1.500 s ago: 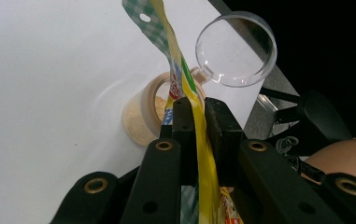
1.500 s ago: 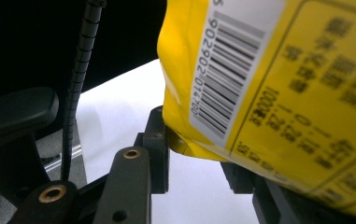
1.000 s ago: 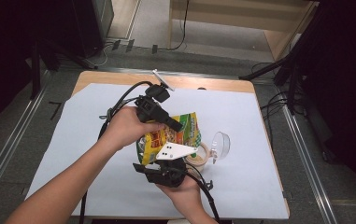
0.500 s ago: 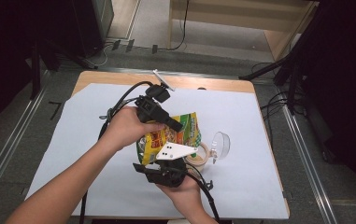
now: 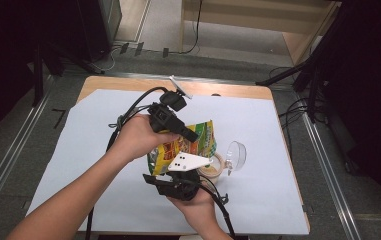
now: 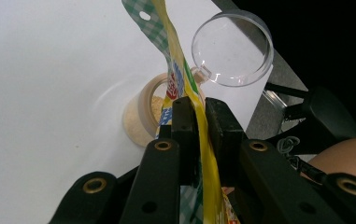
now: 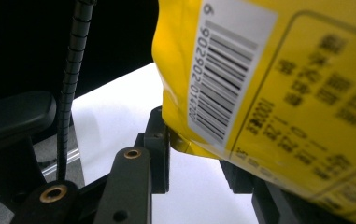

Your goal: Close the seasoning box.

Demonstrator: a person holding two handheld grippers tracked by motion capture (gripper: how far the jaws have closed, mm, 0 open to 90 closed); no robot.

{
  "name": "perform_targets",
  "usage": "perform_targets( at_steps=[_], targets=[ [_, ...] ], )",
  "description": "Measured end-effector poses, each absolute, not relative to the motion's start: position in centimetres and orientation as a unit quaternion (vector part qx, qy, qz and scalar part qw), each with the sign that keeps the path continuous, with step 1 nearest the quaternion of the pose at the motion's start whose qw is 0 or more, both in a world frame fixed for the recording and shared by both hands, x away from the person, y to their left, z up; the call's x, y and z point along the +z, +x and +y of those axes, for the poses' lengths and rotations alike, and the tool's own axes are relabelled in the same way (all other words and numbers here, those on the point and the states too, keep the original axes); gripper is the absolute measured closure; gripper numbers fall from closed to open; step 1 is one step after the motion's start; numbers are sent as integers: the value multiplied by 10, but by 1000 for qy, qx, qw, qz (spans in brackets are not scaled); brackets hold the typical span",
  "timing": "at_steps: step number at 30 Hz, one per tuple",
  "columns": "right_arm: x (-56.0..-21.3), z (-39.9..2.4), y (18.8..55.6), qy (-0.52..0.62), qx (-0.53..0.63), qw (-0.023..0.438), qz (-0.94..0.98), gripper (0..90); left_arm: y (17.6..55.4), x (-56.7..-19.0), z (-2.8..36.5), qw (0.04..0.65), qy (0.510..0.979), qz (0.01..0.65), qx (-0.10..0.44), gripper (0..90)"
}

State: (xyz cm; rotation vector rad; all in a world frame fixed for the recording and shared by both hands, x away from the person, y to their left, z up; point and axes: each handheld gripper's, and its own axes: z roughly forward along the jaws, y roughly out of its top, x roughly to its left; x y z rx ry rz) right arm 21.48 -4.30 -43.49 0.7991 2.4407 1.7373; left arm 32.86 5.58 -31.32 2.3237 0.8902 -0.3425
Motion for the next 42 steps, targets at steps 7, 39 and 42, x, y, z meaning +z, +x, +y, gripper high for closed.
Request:
perform_targets(
  at_steps=[7,39,42],
  targets=[
    [-434,-43,215,258,561,18,787,684,331,-315,56,308,879,339,-136,829],
    [-436,-43,215,259,557,19,789,684,332,-318,57,309,877,339,-141,829],
    [-436,-43,215,259,557,18,789,684,332,-317,57,309,878,339,-140,829]
  ],
)
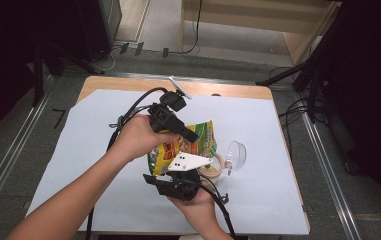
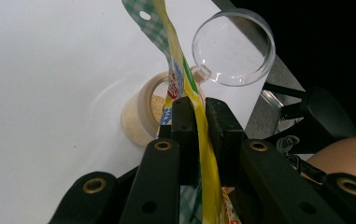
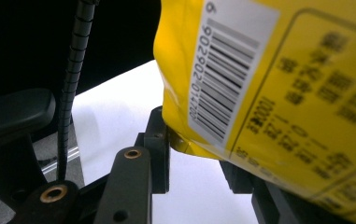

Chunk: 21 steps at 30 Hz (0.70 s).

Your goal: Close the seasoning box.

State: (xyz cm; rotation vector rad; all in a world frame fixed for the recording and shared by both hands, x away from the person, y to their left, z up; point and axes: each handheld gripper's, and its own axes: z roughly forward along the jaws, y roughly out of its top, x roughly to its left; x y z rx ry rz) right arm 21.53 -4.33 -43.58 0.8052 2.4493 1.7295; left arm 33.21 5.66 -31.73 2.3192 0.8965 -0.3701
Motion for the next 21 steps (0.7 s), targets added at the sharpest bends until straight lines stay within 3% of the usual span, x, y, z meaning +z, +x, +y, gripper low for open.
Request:
perform_targets(
  at_steps=[21],
  targets=[
    [-431,-45,214,257,564,20,784,676,340,-320,58,303,874,351,-146,830]
  ],
)
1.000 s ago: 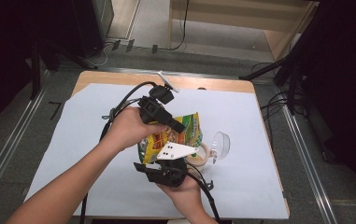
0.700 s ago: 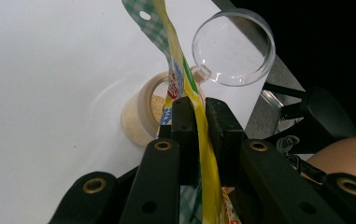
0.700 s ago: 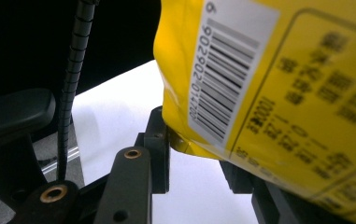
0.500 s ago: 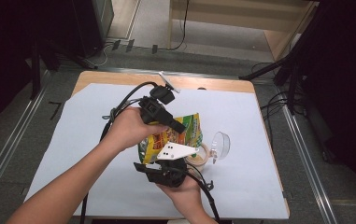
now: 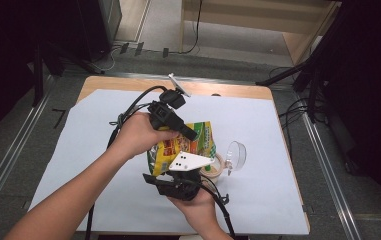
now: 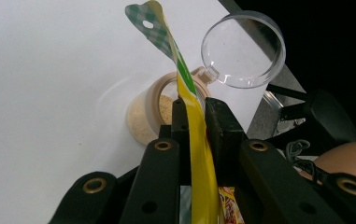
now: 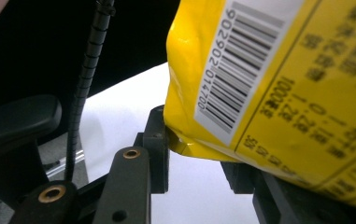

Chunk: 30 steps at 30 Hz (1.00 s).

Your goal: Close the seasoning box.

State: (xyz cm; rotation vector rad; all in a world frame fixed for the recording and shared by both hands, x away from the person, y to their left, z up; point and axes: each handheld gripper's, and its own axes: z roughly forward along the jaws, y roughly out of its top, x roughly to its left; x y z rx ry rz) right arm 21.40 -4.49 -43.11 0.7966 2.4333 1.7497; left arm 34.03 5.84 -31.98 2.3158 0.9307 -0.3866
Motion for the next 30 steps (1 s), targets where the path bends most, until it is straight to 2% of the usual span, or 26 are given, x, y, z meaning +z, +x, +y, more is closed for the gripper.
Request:
perform_targets(
  at_steps=[30],
  targets=[
    [-435,-44,216,253,553,26,793,676,338,-322,60,304,874,349,-148,829]
  ],
)
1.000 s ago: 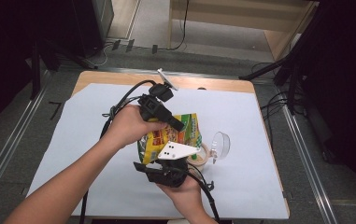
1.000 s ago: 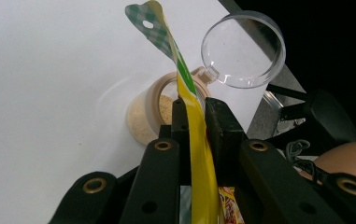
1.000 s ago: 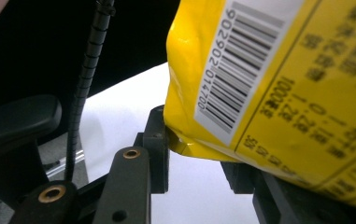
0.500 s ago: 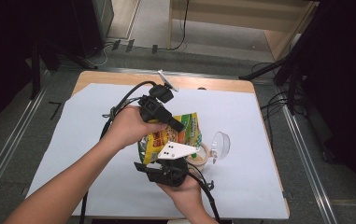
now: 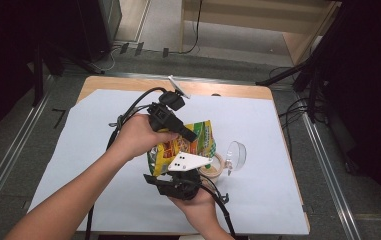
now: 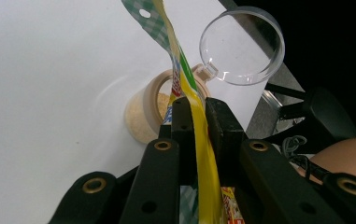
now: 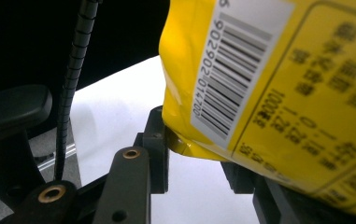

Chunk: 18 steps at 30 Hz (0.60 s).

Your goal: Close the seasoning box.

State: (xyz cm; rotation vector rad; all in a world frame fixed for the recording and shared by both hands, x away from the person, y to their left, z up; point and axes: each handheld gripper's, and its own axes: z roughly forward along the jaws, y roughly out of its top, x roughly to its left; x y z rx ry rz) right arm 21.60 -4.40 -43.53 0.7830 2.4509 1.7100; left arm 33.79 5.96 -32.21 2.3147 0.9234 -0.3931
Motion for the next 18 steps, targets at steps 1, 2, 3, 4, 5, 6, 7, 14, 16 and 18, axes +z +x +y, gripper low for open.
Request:
perform_targets(
  at_steps=[1,2,3,4,5,6,7,14,16,18],
  targets=[
    [-435,-44,216,253,553,26,793,676,338,-322,60,304,874,349,-148,829],
    [-436,-44,216,253,553,26,793,676,338,-322,60,305,874,349,-148,829],
    [-436,-44,216,253,553,26,793,676,338,-322,60,305,874,349,-148,829],
    [-435,-44,216,253,553,26,793,676,338,-322,59,305,874,349,-148,829],
    [-436,-44,216,253,553,27,794,676,337,-322,59,305,874,349,-148,829],
    [-436,-44,217,252,552,27,794,676,337,-322,59,304,874,349,-147,828],
    [-436,-44,217,253,552,28,794,676,337,-322,59,304,874,349,-146,828],
    [-436,-46,218,259,555,25,790,676,339,-323,56,308,873,348,-150,826],
    [-436,-47,218,260,554,23,791,676,341,-324,56,308,872,348,-154,826],
    [-436,-48,219,261,554,23,790,675,343,-325,55,309,871,349,-156,826]
  ],
)
